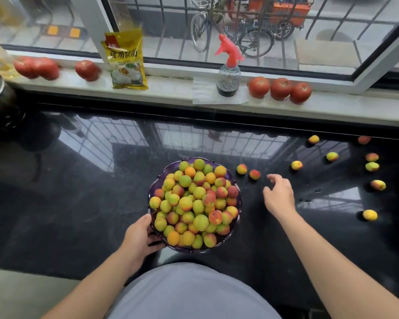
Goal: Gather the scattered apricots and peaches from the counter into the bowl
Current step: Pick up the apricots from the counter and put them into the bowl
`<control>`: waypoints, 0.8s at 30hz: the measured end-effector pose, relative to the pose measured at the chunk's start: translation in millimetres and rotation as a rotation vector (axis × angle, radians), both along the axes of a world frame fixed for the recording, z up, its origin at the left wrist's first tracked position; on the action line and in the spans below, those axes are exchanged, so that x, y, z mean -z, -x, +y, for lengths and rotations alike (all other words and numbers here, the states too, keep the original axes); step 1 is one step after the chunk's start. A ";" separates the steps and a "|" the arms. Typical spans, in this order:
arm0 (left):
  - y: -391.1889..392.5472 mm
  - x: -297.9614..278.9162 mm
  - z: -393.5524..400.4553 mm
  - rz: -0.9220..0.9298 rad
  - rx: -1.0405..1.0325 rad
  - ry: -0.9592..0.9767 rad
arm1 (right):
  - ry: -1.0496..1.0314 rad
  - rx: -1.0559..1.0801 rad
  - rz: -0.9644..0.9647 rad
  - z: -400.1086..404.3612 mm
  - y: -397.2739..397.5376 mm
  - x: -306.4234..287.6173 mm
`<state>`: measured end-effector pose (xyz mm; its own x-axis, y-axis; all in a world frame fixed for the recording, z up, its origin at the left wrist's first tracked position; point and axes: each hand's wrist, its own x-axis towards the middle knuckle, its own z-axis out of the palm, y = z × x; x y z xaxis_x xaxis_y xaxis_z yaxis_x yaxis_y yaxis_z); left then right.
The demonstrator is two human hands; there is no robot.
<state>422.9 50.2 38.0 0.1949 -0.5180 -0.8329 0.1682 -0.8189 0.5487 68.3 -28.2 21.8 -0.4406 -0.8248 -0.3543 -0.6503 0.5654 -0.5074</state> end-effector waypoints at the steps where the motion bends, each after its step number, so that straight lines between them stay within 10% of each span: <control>1: 0.0 0.3 -0.6 -0.004 -0.001 -0.003 | -0.006 -0.025 -0.001 -8.4 -2.7 -0.3; 13: 0.4 1.5 -2.1 -0.027 -0.010 -0.019 | -0.028 -0.079 0.033 -26.9 -27.6 21.8; 24: -3.2 3.6 0.4 -0.008 0.034 0.020 | -0.006 0.322 -0.411 89.9 -36.9 9.1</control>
<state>426.2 50.6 34.4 0.1839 -0.5407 -0.8209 0.1359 -0.8131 0.5660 105.2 61.7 12.7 -0.4951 -0.6683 -0.5552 -0.1911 0.7072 -0.6807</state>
